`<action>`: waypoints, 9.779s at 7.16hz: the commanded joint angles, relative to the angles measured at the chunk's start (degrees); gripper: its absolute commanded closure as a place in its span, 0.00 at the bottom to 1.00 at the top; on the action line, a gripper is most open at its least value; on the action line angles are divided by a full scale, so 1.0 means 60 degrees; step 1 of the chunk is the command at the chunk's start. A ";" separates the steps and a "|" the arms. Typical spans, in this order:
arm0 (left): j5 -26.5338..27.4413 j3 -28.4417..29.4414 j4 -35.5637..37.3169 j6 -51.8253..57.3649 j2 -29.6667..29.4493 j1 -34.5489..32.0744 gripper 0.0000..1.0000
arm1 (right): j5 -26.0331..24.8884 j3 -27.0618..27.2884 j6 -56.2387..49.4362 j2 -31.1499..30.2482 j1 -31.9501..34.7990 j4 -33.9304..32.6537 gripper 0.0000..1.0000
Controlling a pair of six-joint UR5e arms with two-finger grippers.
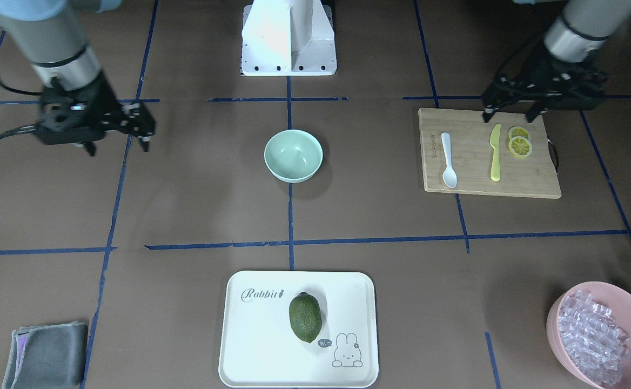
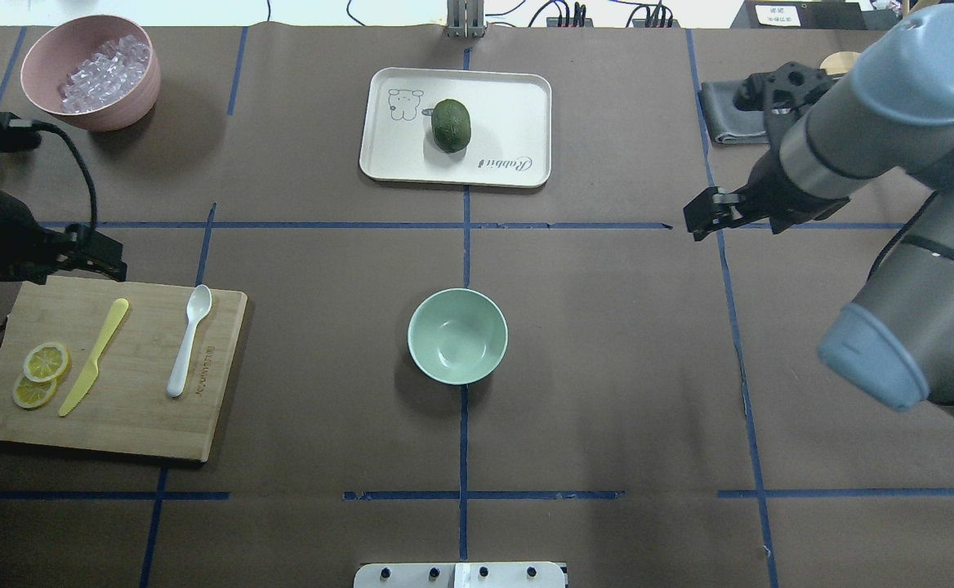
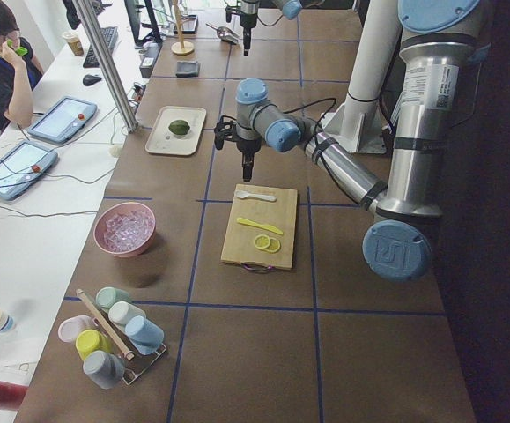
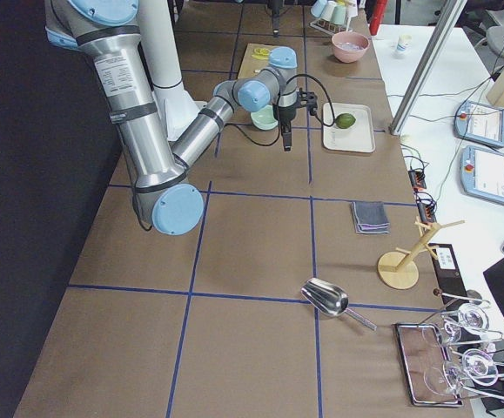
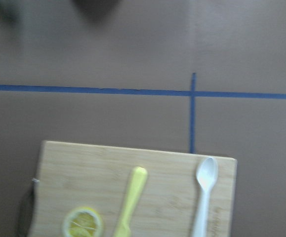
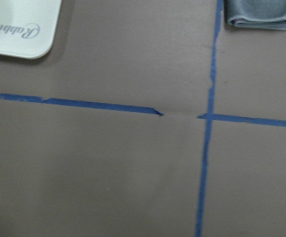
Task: Place spoon in bowl
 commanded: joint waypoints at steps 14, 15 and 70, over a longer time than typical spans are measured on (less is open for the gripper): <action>0.1992 0.2895 -0.3520 -0.1727 -0.0074 0.2304 0.25 | 0.1482 -0.0167 -0.3991 -0.2068 0.2883 -0.0012 0.00; 0.1992 0.2866 -0.3520 -0.1727 -0.0074 0.2318 0.37 | 0.1496 -0.0196 -0.3990 -0.2039 0.2883 -0.0012 0.00; -0.2271 0.5576 0.1782 1.2350 0.0365 -0.7262 0.00 | 0.2990 -0.3346 -0.8136 -0.3958 0.6355 0.1775 0.00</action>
